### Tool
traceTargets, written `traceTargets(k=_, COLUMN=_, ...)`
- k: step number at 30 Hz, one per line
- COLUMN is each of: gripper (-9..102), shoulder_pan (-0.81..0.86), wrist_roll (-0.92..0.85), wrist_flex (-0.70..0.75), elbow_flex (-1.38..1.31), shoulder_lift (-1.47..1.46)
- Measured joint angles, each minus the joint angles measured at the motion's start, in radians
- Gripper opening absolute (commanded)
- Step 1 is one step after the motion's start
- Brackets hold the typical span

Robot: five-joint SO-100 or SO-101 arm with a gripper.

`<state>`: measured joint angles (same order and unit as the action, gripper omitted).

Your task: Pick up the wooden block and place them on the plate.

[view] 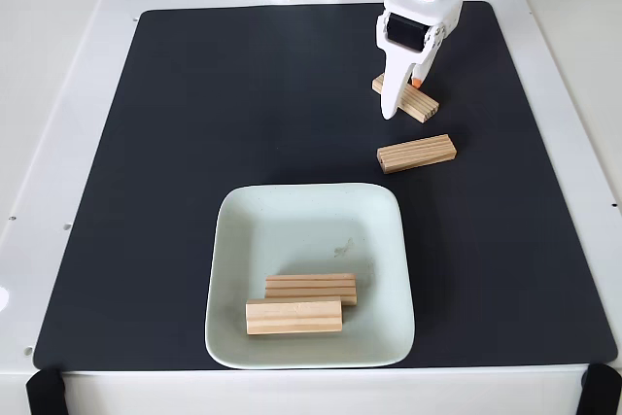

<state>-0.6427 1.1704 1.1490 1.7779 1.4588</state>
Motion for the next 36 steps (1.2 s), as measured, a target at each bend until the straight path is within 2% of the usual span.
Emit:
traceTargets(k=16, gripper=28, shoulder_pan=-0.002, wrist_roll=0.0, wrist_flex=0.0, elbow_flex=-0.002, shoulder_lift=-0.032)
traceTargets(k=18, gripper=24, shoulder_pan=-0.002, wrist_roll=0.0, wrist_flex=-0.003, elbow_flex=-0.002, shoulder_lift=-0.032)
traceTargets(k=24, gripper=-1, shoulder_pan=0.0, wrist_roll=0.002, wrist_flex=-0.066, elbow_flex=-0.002, shoulder_lift=-0.032)
traceTargets(k=36, gripper=0, shoulder_pan=0.0, wrist_roll=0.012, wrist_flex=-0.072, elbow_flex=-0.002, shoulder_lift=-0.032)
